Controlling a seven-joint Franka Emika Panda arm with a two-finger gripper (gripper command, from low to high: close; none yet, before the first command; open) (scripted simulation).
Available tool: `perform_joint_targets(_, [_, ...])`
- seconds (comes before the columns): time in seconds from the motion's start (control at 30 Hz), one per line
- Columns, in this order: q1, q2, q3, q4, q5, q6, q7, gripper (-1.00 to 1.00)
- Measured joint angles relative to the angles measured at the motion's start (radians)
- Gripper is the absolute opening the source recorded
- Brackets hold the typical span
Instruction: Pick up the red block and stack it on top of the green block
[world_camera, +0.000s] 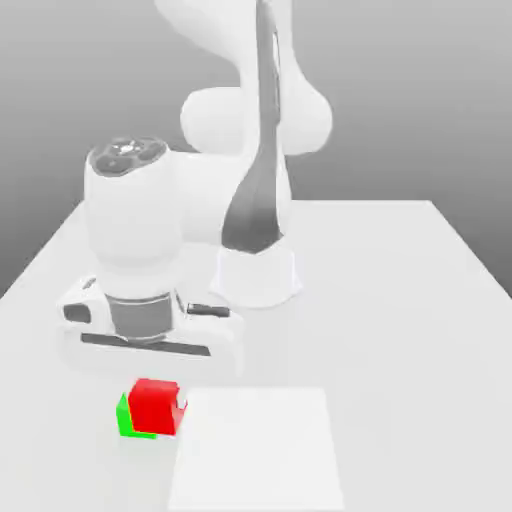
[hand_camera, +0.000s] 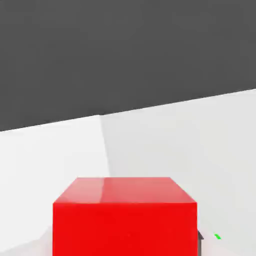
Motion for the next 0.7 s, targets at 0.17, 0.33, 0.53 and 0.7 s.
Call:
perform_joint_targets(0.17, [-0.041,-0.03,-0.012,-0.091,-0.014,0.062,0.031,-1.0])
perform_joint_targets(0.33, [-0.051,0.102,0.015,-0.089,0.067,0.189,-0.026,1.0])
perform_joint_targets(0.53, [-0.054,0.106,0.018,-0.089,0.07,0.194,-0.028,1.0])
perform_joint_targets(0.7, [-0.07,-0.051,0.011,-0.096,-0.022,0.046,0.038,1.0])
